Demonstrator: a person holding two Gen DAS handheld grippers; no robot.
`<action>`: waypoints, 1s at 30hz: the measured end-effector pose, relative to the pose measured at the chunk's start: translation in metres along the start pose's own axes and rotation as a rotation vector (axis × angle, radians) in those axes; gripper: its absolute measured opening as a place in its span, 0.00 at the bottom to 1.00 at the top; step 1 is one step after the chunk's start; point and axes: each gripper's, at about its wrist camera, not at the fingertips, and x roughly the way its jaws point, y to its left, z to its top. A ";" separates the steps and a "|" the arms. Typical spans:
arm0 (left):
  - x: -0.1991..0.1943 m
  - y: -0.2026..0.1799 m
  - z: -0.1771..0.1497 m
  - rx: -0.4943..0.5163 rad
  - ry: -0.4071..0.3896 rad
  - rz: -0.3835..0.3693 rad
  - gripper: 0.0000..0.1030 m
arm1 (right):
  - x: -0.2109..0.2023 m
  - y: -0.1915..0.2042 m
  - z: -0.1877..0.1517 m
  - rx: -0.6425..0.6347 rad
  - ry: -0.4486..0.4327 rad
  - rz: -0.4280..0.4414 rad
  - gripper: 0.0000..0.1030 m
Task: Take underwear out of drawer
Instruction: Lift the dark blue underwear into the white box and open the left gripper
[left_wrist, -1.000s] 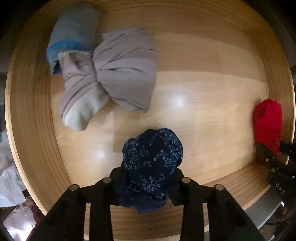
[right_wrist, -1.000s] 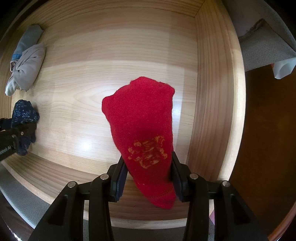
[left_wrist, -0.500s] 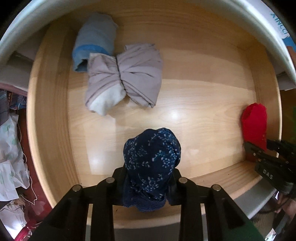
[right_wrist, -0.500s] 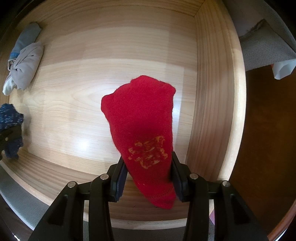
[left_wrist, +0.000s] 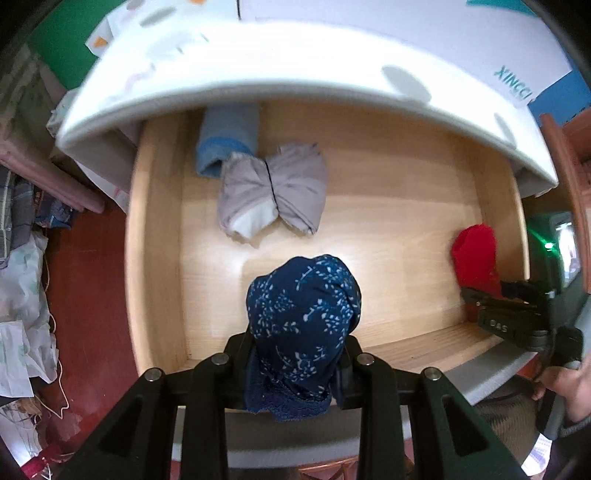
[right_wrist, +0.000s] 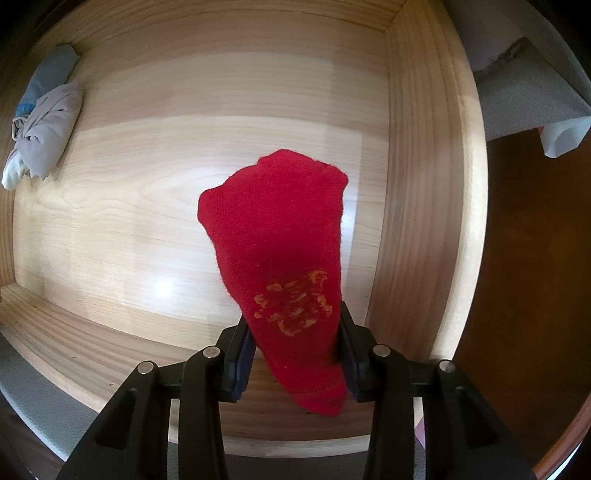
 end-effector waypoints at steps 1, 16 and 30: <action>-0.005 -0.003 -0.007 0.005 -0.021 0.008 0.29 | 0.000 0.001 0.000 0.000 -0.001 0.001 0.37; -0.142 -0.005 0.005 0.024 -0.366 -0.022 0.29 | 0.003 0.000 0.000 0.003 -0.001 0.005 0.37; -0.238 -0.048 0.086 0.119 -0.616 0.007 0.29 | 0.002 -0.006 -0.002 -0.001 -0.008 0.017 0.37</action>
